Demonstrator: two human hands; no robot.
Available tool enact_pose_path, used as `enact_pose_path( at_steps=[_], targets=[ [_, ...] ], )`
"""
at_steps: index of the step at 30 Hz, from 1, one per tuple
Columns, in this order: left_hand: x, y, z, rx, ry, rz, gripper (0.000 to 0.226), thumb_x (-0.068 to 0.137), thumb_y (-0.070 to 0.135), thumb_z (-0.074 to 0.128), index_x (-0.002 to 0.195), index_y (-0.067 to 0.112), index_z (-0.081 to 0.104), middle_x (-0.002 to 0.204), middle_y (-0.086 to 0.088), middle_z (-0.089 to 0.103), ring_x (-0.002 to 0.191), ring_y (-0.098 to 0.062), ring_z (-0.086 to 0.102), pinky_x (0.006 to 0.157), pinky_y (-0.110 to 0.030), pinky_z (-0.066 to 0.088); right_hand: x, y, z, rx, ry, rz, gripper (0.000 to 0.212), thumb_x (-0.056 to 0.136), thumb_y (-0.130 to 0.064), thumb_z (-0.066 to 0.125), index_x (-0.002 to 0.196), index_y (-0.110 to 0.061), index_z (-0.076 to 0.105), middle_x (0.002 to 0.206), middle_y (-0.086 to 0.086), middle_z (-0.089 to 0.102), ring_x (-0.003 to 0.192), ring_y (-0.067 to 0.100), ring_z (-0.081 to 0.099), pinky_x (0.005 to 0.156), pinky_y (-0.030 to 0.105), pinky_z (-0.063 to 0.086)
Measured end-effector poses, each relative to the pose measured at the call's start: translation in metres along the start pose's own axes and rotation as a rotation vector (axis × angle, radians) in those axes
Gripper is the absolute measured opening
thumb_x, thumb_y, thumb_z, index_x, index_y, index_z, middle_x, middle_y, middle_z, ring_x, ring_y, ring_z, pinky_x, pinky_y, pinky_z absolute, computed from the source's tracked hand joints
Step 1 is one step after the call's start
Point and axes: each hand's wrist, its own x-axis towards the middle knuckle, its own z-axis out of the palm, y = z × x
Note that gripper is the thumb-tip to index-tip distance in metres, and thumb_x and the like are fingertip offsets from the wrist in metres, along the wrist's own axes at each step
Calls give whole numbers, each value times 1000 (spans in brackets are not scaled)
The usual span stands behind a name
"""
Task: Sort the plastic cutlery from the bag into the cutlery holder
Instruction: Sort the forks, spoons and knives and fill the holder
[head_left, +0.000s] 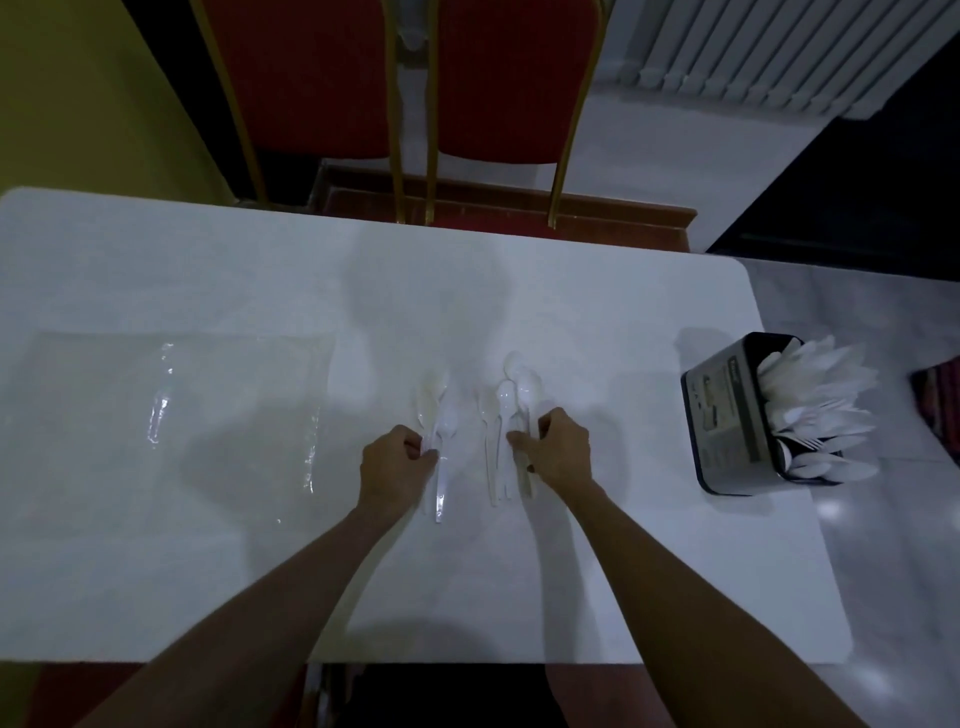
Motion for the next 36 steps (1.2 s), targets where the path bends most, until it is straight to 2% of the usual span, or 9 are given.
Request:
enact_pose_path(
  at_steps=[4,7,11,15,21,27,30,33,36],
  targets=[
    [3,8,10,84,-20,6,37,71,35,80,88,9,59,80,-2,61,77,-20,57,68,-28,41,7,-3,0,20,-18,39,40,87,-24,69,61,-15,40,56,0,50,70,32,68,53,21,42],
    [8,12,14,148,-51,17,30,74,26,78,85,7,57,80,-7,61,78,-24,60,65,-27,38,14,-2,-8,46,-25,90,43,88,-18,67,55,-14,39,53,0,47,70,29,64,64,32,47],
    [16,17,10,193,-78,-38,19,73,21,72,78,4,64,69,-4,61,71,-23,62,57,-23,38,28,-3,-15,41,26,66,18,91,-20,59,80,-7,53,70,3,56,85,33,66,81,41,54],
    [17,18,8,183,-107,-38,20,74,23,72,71,10,56,65,1,56,66,-19,55,54,-23,35,37,-11,-14,-12,0,15,23,87,-20,64,97,-1,56,84,10,63,86,32,68,81,42,56],
    [13,18,11,133,-98,-2,28,72,26,77,68,14,53,67,2,55,68,-17,54,62,-24,36,47,-17,-5,-93,-26,8,30,78,-26,76,92,-2,63,78,8,65,73,22,64,56,20,42],
    [16,17,11,216,-180,40,37,77,25,75,58,18,44,66,-1,57,74,-24,62,58,-24,36,47,-17,-7,-175,-56,3,27,81,-21,68,97,-1,60,94,17,67,85,34,68,78,42,58],
    [16,17,9,258,-201,15,28,79,27,70,66,11,51,76,-9,65,83,-28,65,62,-25,37,35,-14,-11,-244,-75,-24,30,82,-24,66,99,-1,58,97,16,65,90,32,66,76,35,54],
    [14,16,9,257,-212,-16,37,78,28,69,57,15,42,58,2,47,78,-29,64,58,-24,34,25,-6,-16,-276,-58,-20,37,83,-27,67,106,0,54,101,14,62,93,30,63,73,33,49],
    [7,15,3,275,-224,-17,37,76,30,70,58,15,43,55,4,44,68,-23,59,49,-23,32,14,0,-23,-274,-80,-32,39,85,-27,67,109,-1,51,98,12,60,85,26,60,69,31,47]
  ],
)
